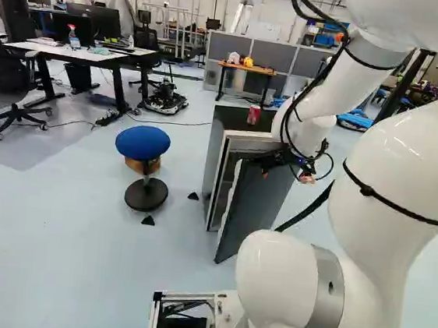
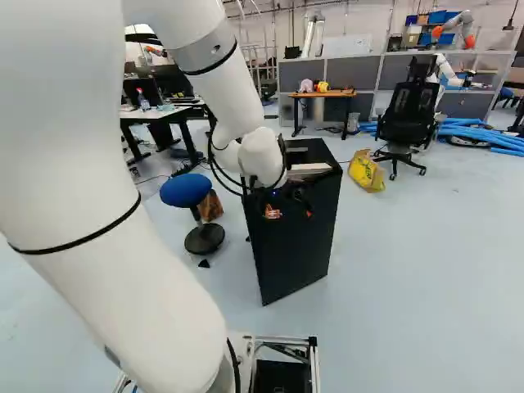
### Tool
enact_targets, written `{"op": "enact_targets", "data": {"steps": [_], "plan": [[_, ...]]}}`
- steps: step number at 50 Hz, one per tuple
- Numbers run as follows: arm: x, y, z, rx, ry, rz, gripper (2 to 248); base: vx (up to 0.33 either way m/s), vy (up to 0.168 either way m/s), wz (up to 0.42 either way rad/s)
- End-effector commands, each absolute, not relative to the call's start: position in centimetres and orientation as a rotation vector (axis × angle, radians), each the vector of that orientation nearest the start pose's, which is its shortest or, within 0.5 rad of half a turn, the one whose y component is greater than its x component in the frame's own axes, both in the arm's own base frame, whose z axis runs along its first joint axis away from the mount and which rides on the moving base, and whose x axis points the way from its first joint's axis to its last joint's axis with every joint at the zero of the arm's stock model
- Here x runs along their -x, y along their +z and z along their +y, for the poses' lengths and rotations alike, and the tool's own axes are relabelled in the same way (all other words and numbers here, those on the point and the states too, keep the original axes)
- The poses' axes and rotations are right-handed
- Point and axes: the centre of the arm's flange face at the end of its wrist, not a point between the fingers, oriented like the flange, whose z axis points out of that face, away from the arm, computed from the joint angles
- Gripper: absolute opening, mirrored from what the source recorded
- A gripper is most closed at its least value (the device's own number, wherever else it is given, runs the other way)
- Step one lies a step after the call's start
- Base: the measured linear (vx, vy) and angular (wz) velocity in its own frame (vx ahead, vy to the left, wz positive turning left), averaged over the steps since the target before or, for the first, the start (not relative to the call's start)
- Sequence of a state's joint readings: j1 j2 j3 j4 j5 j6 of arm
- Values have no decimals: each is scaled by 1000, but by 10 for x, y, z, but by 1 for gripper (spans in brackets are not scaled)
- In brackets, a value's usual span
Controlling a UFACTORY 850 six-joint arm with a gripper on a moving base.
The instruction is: Grab a drink from the fridge
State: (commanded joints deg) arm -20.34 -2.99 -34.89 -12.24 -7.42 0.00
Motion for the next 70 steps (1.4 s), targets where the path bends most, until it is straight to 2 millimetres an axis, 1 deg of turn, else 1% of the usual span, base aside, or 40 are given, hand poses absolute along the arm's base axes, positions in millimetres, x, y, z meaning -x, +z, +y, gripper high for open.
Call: {"op": "enact_targets", "data": {"steps": [10, 20, 70], "plan": [[-396, 389, -134, 3206, -668, 186, 247, 0, 0, 0], [-409, 390, -129, 3203, -673, 150, 247, 0, 0, 0], [-478, 389, -114, 3188, -714, 38, 247, 0, 0, 0]]}}
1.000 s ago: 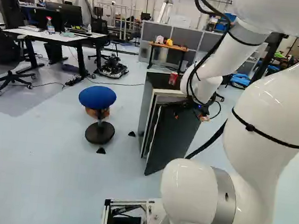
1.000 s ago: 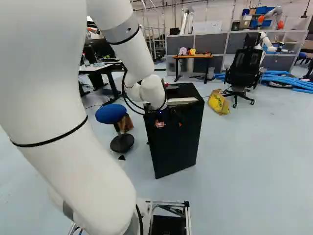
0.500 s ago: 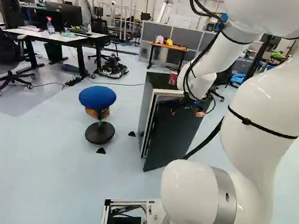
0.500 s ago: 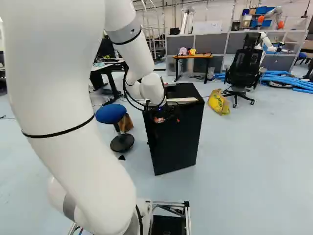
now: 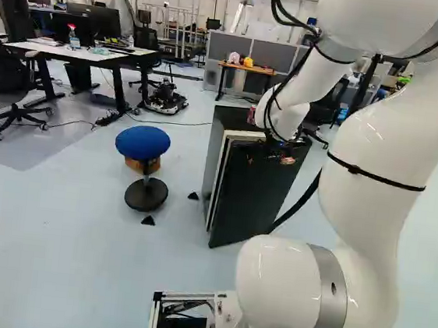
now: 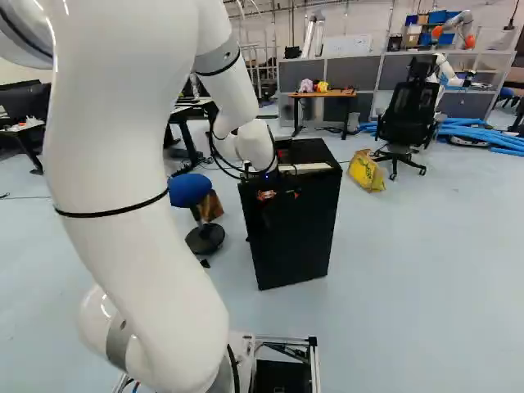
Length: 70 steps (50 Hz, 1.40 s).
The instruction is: Grab a drink from the fridge
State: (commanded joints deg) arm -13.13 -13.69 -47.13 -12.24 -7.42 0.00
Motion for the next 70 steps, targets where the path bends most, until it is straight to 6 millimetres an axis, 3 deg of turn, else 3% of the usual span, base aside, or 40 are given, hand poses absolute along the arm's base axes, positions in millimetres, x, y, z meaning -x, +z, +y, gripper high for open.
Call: {"op": "enact_targets", "data": {"steps": [37, 55, 70], "plan": [[-527, 388, -108, 3169, -750, 24, 247, 0, 0, 0], [-526, 388, -108, 3168, -748, 29, 247, 0, 0, 0], [-509, 389, -103, 3169, -735, 26, 247, 0, 0, 0]]}}
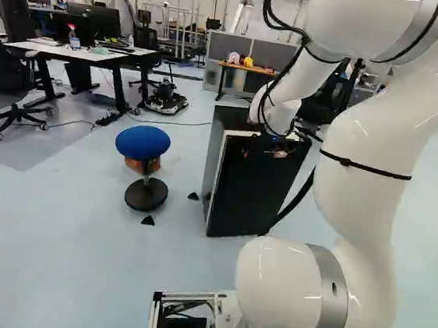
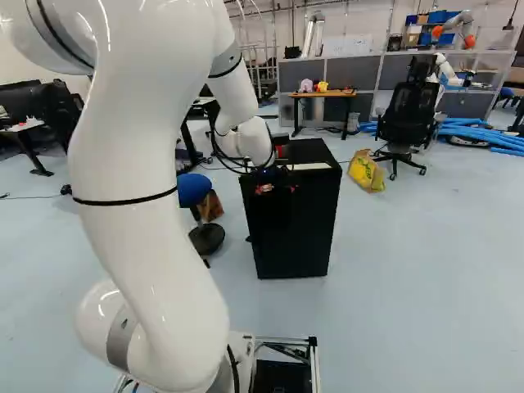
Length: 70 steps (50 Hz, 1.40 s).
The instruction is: Grab a drink from the fridge
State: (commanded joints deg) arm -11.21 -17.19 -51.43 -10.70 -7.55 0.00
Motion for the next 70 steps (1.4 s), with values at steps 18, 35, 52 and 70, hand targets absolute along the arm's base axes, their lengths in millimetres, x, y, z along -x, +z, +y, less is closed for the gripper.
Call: {"op": "enact_targets", "data": {"steps": [18, 35, 52, 70], "plan": [[-516, 392, -103, 3134, -874, 18, 247, 0, 0, 0], [-514, 393, -103, 3128, -894, 18, 247, 0, 0, 0], [-486, 394, -97, 3130, -880, 19, 247, 0, 0, 0], [-461, 402, -90, 3065, -1078, 7, 247, 0, 0, 0]]}}
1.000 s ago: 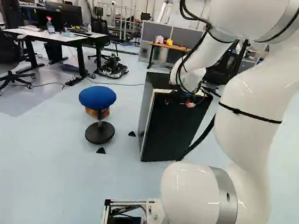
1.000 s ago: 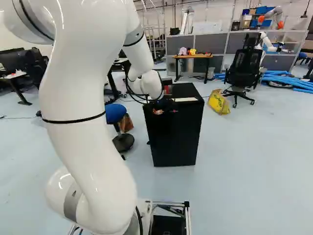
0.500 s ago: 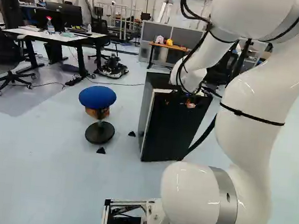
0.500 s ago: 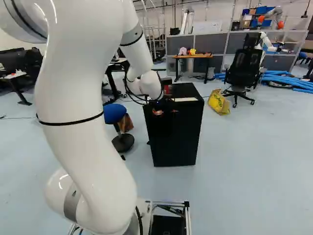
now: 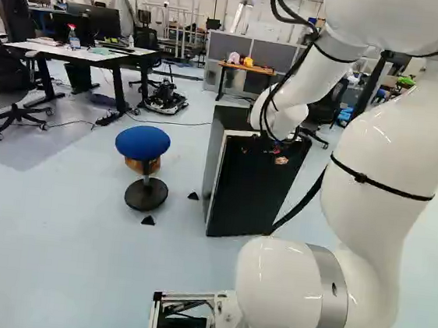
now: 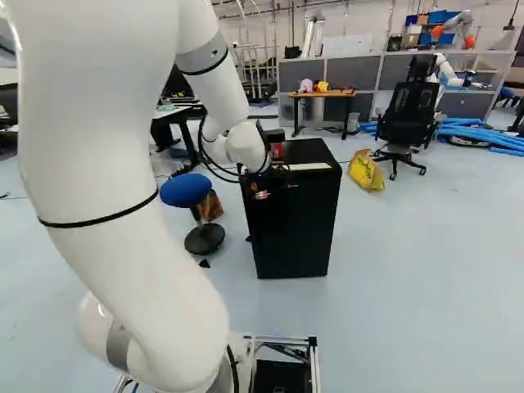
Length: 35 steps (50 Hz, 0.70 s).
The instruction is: Grab a drink from the fridge
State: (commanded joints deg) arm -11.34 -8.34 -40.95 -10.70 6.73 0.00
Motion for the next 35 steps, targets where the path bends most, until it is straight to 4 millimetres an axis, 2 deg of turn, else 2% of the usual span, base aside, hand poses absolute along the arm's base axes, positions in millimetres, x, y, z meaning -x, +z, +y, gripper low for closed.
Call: {"op": "enact_targets", "data": {"steps": [19, 35], "plan": [[-437, 415, -82, 2946, -1366, 0, 247, 0, 0, 0], [-443, 427, -81, 2818, -1609, 5, 247, 0, 0, 0]]}}
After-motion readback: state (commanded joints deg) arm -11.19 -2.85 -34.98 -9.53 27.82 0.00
